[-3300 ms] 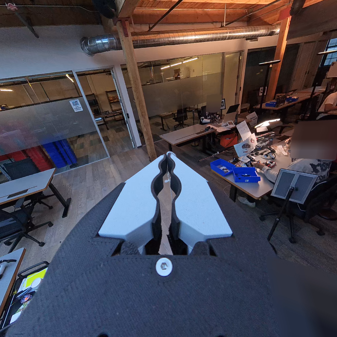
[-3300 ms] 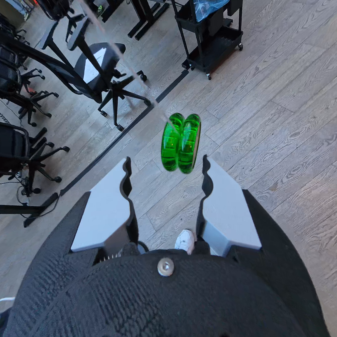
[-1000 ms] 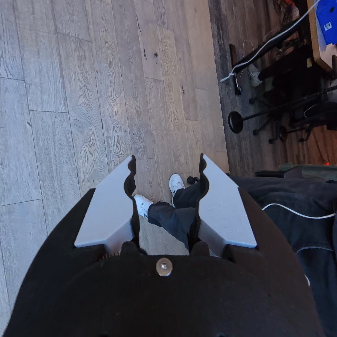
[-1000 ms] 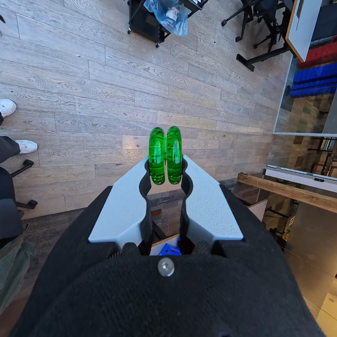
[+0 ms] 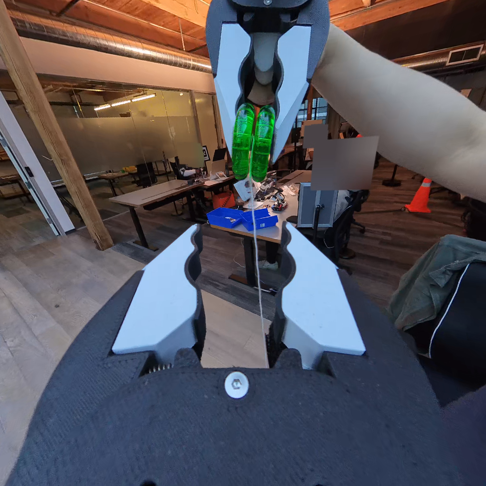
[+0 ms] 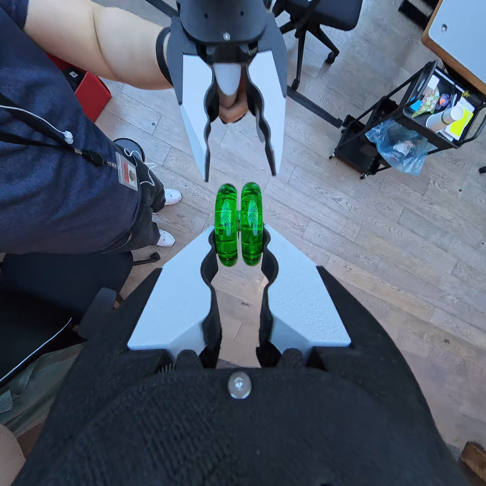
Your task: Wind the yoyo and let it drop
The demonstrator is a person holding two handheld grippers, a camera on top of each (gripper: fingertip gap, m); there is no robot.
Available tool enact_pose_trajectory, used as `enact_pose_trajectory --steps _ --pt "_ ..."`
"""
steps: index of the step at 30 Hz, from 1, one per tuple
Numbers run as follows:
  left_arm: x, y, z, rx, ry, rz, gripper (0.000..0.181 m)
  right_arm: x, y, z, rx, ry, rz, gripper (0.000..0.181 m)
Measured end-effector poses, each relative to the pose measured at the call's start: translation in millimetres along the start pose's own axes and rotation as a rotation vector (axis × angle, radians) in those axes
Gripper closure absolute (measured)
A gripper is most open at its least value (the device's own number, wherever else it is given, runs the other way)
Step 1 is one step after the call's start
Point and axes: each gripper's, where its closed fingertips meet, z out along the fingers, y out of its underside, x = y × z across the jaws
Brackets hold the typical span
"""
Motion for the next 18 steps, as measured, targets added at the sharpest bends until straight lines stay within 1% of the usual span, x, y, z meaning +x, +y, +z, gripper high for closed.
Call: enact_pose_trajectory --steps 4,8,12,18 --pt "20 -4 15 0.07 0.052 -0.039 0.121 -15 -8 13 0.108 -0.016 -0.075 0.154" --pt "39 0 24 0.09 0.079 -0.019 0.124 -30 -9 24 0.213 -0.061 -0.101 0.153" --pt "49 -3 20 0.112 0.034 0.062 0.141 -40 -3 35 0.271 -0.091 -0.107 0.153" --pt "47 3 21 0.039 -0.061 0.166 0.151 -44 2 38 0.39 -0.132 -0.079 0.154"
